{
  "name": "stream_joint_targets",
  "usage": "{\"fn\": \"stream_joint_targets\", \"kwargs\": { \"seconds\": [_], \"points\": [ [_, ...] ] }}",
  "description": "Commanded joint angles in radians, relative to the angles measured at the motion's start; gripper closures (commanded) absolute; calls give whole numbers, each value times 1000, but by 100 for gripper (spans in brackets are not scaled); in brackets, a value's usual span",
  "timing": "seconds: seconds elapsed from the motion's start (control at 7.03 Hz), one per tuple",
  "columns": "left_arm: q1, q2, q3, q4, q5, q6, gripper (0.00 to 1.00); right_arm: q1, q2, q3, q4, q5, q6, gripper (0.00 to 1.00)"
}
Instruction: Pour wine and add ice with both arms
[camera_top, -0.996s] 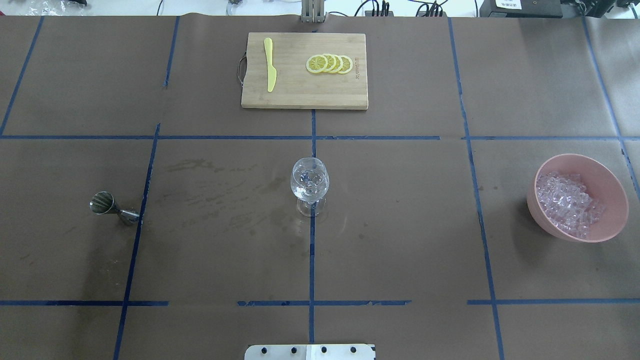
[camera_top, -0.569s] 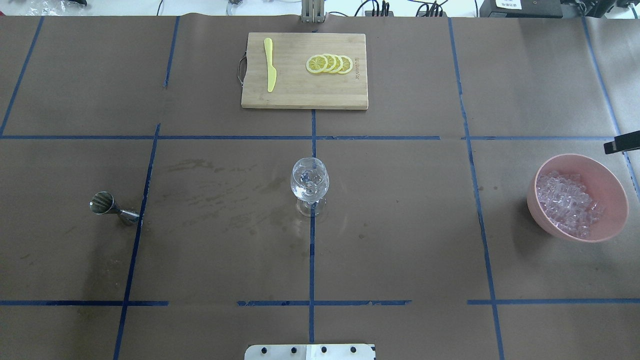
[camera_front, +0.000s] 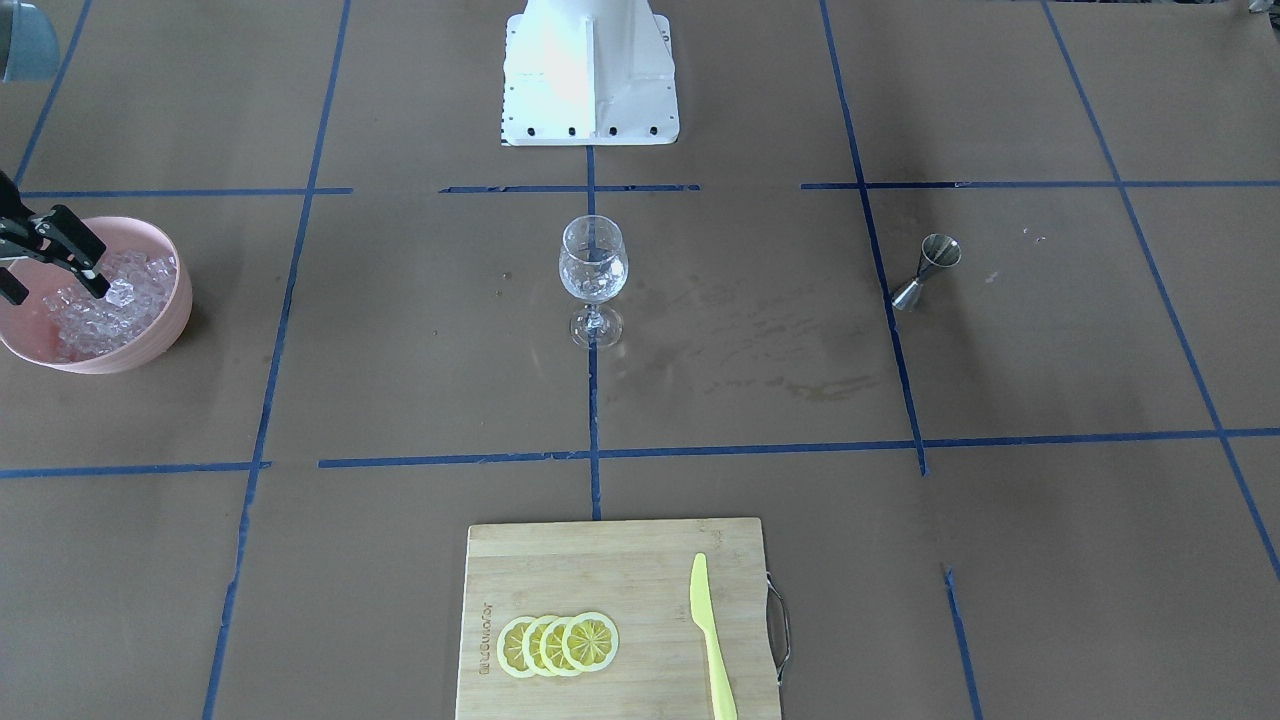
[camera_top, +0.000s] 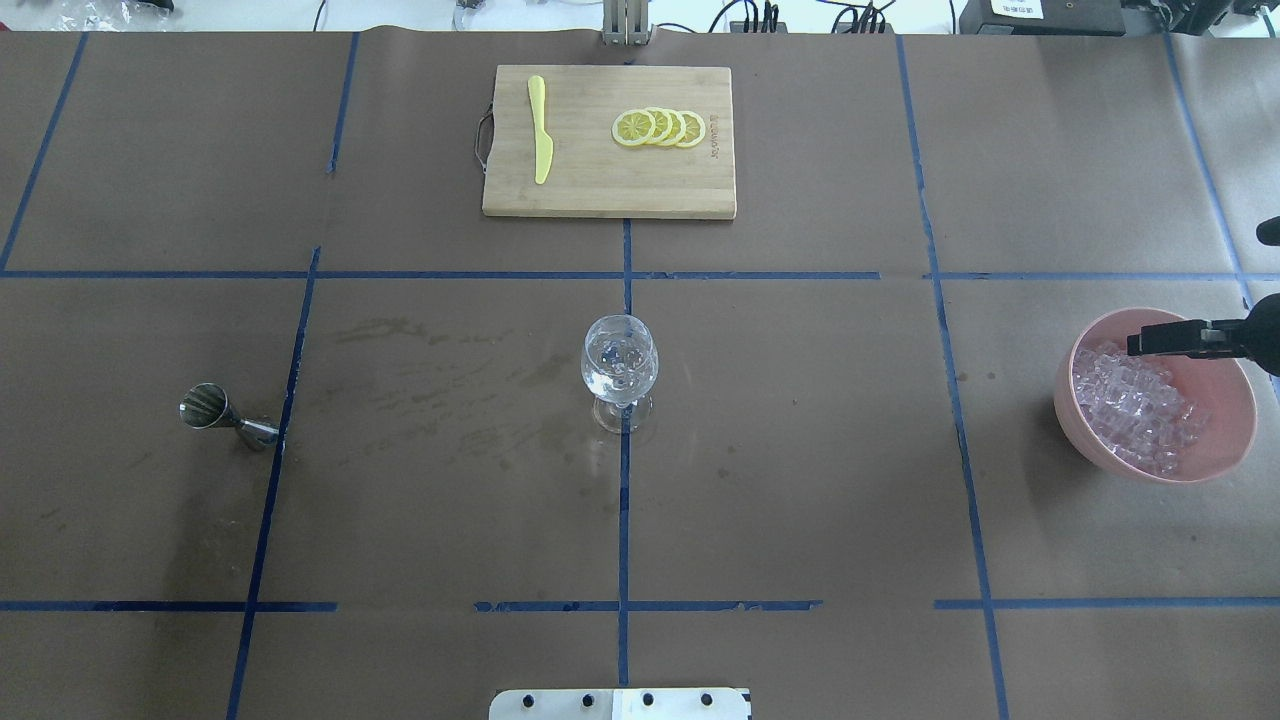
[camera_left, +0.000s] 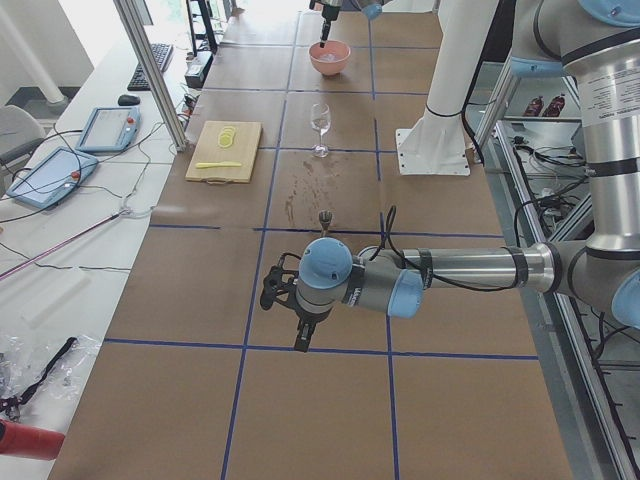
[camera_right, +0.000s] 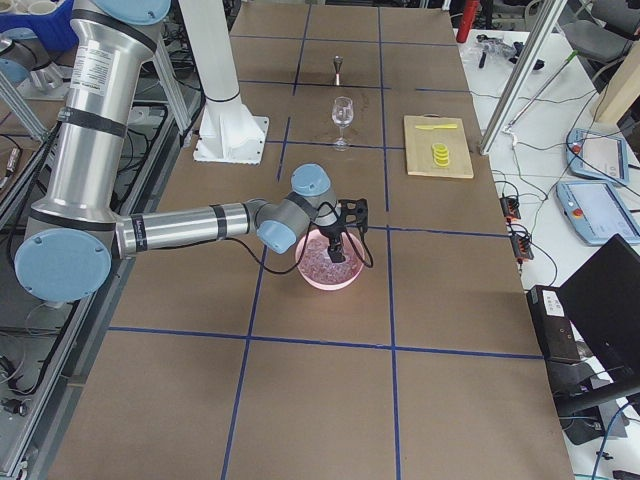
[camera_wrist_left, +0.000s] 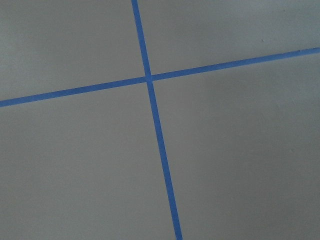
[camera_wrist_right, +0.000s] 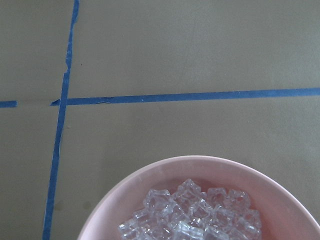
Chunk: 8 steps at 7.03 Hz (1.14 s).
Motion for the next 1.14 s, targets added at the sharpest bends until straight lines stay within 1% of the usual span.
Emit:
{"fn": "stream_joint_targets", "kwargs": {
  "seconds": [0.0,0.14,0.28,0.43,0.57,0.85,1.0],
  "points": [
    [0,0,-1,-1,0,0,0,-112,-60,1,94,-153,138,7],
    [0,-2,1,-1,0,0,0,-143,-88,1,138,-190,185,13],
    [0,-2,2,-1,1,0,0,-169,-91,3,141,-225,228,21],
    [0,-2,4,-1,0,0,0,-212,-91,4,141,-284,288,25],
    [0,-2,4,-1,0,0,0,-241,-91,4,141,-318,298,26],
    [0,-2,6,-1,1,0,0,-278,-102,6,141,-355,299,31],
    [0,-2,7,-1,0,0,0,-292,-109,7,141,-362,299,38]
  ]
}}
